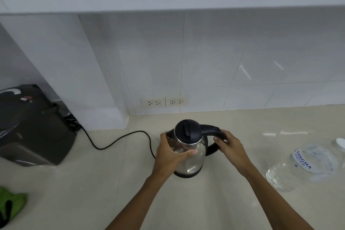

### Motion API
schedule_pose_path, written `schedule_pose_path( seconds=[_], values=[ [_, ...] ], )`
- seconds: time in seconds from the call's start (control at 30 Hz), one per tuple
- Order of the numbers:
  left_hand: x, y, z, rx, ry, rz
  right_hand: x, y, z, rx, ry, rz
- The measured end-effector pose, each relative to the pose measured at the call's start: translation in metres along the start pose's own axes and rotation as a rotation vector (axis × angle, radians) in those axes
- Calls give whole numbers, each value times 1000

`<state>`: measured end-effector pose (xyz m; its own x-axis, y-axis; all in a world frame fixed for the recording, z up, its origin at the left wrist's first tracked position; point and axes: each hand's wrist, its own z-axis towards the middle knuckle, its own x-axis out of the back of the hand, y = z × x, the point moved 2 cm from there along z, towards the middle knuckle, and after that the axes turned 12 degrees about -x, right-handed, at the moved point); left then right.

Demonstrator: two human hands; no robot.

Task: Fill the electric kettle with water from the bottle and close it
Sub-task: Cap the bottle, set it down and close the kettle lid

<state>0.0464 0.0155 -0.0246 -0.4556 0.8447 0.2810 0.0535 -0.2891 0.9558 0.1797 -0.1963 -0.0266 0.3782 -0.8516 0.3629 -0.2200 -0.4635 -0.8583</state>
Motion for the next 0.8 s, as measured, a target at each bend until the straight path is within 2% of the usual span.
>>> schedule_pose_path(
  seconds=[0.1,0.17,0.33,0.8],
  values=[
    [4,1,-1,9,-41,20,6,-2,-1,-128,-174,278],
    [11,2,0,10,-84,51,9,-8,-3,-186,-247,369],
    [17,5,2,27,-127,91,9,-18,3,-276,-223,313],
    [18,12,2,44,-159,153,7,-19,3,-249,-193,270]
  ],
)
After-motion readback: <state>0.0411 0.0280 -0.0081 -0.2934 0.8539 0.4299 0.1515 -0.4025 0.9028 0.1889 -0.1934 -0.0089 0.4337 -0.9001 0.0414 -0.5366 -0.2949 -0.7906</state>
